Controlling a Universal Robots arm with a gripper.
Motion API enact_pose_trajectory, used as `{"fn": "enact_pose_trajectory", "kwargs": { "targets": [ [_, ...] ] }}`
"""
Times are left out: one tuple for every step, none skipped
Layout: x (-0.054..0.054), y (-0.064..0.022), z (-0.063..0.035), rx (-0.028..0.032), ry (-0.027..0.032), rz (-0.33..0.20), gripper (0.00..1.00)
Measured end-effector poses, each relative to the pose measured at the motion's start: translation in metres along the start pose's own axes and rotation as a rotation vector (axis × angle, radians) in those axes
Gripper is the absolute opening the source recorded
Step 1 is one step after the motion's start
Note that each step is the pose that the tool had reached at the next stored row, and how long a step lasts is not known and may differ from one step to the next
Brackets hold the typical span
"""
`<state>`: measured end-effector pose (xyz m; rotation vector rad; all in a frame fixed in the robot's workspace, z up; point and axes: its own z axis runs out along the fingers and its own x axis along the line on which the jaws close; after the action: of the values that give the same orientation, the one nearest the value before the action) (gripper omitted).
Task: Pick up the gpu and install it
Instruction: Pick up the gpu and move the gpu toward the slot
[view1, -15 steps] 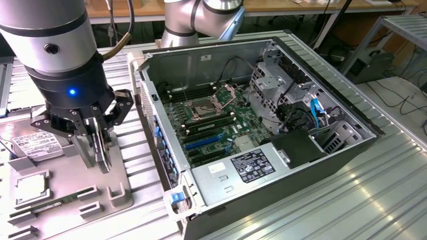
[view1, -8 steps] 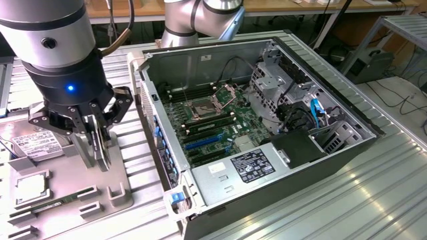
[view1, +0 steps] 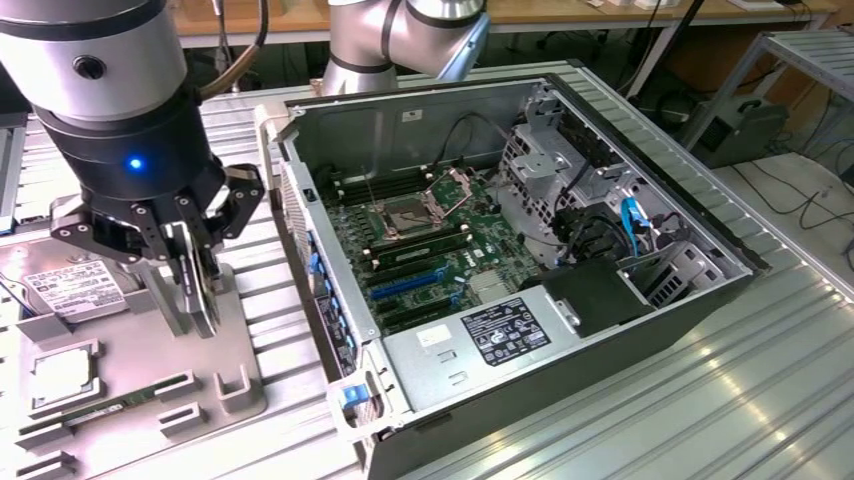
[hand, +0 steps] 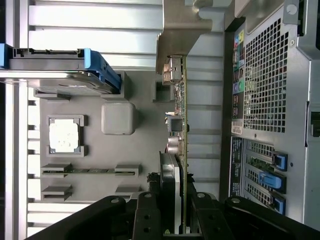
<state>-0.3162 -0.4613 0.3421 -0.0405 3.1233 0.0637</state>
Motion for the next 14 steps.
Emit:
{"fn": "enact_pose_trajectory", "kwargs": {
  "targets": [
    [0.0, 0.0, -0.0005, 0.0, 0.0, 0.0, 0.28],
    [0.0, 0.0001, -0.001, 0.0, 0.0001, 0.0, 0.28],
    [0.0, 0.0001, -0.0015, -0.0002, 0.0, 0.0, 0.28],
    [0.0, 0.0001, -0.002, -0.0004, 0.0, 0.0, 0.28],
    [0.0, 0.0001, -0.0025, -0.0005, 0.0, 0.0, 0.28],
    [0.0, 0.0002, -0.0032, -0.0009, 0.0, 0.0, 0.28],
    [0.0, 0.0002, -0.0039, -0.001, 0.0, 0.0, 0.28],
    [0.0, 0.0003, -0.0053, -0.0011, 0.0002, 0.0, 0.28],
    [0.0, 0.0003, -0.0063, -0.0012, 0.0001, 0.0, 0.28],
    [0.0, 0.0003, -0.0074, -0.0012, 0.0, 0.0, 0.28],
    [0.0, 0.0004, -0.0086, -0.0012, 0.0001, 0.0, 0.28],
    [0.0, 0.0004, -0.01, -0.0014, 0.0001, 0.0, 0.28],
    [0.0, 0.0005, -0.0113, -0.0015, 0.0, 0.0, 0.28],
    [0.0, 0.0006, -0.0131, -0.0015, 0.0001, 0.0, 0.28]
  ]
}}
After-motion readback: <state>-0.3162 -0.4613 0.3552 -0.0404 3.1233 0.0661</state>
